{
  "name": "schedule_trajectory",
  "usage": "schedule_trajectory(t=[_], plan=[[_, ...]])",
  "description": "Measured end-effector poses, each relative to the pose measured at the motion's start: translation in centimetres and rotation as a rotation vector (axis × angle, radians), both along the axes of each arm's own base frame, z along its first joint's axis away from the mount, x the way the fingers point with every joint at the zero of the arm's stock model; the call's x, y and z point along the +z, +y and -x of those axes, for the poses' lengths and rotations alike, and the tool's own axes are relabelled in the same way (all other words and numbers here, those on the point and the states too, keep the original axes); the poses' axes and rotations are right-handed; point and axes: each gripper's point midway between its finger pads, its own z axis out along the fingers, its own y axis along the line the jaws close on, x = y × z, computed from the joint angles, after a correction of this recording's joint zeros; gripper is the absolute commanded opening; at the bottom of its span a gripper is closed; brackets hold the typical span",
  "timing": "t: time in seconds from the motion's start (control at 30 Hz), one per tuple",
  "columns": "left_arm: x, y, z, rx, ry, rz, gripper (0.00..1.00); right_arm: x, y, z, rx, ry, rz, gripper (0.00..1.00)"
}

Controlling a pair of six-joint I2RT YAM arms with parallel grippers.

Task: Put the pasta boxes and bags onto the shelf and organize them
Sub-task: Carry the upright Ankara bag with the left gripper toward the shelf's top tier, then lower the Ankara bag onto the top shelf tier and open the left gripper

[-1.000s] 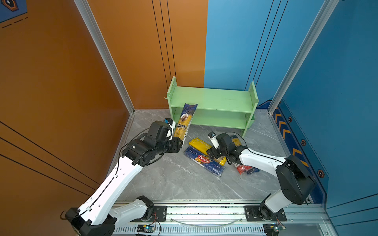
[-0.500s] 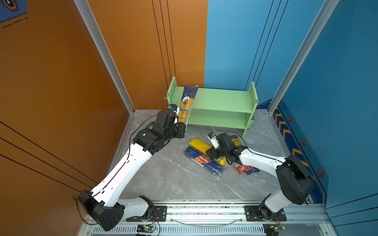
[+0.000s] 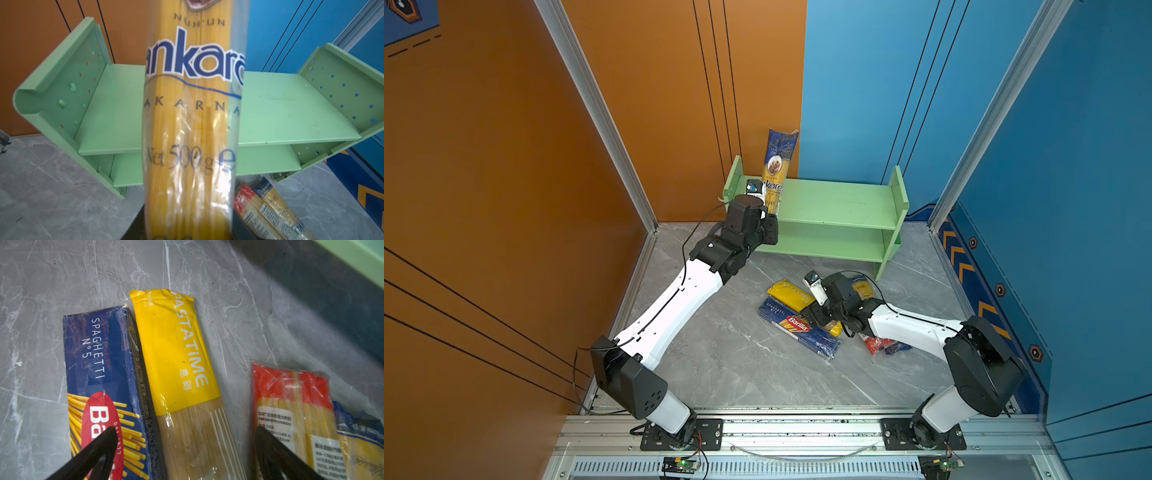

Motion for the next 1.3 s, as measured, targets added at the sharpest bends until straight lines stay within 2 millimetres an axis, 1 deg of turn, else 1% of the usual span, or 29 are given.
schedule_trajectory(t=[0.13,0.2,0.37,0.47,0.6,0.77,1.0,1.2,1.3], plan=[[1.2,-0.3,-2.4,0.013,-0.023,-0.011,0.00,-0.4,0.0,0.4,0.000,0.011,0.004,1.00],[1.2,-0.1,-3.2,0.023,-0.021,-0.017,0.00,-0.6,-0.1,0.6,0.000,0.015,0.006,1.00],[-0.4,1.5,-4.5,0.065,0.033,-0.040,0.00,-0.5,-0.3,0.8,-0.001,0.013,0.003,1.00],[-1.8,2.3,-4.7,0.083,0.083,-0.058,0.00,-0.4,-0.3,0.9,-0.001,0.012,0.002,1.00],[-3.2,3.0,-4.8,0.100,0.127,-0.073,0.00,-0.4,-0.1,1.0,0.004,0.012,0.002,1.00],[-4.0,3.1,-5.3,0.101,0.146,-0.073,0.00,-0.5,-0.2,1.1,0.004,0.017,0.006,1.00],[-4.4,3.4,-5.7,0.105,0.163,-0.056,0.00,-0.5,-0.2,1.1,0.001,0.018,0.005,1.00],[-5.3,3.8,-6.2,0.113,0.186,-0.041,0.00,-0.4,0.8,1.8,0.028,0.017,0.015,1.00],[-5.9,3.6,-6.3,0.109,0.202,-0.041,0.00,-0.4,0.8,1.8,0.027,0.014,0.019,1.00]])
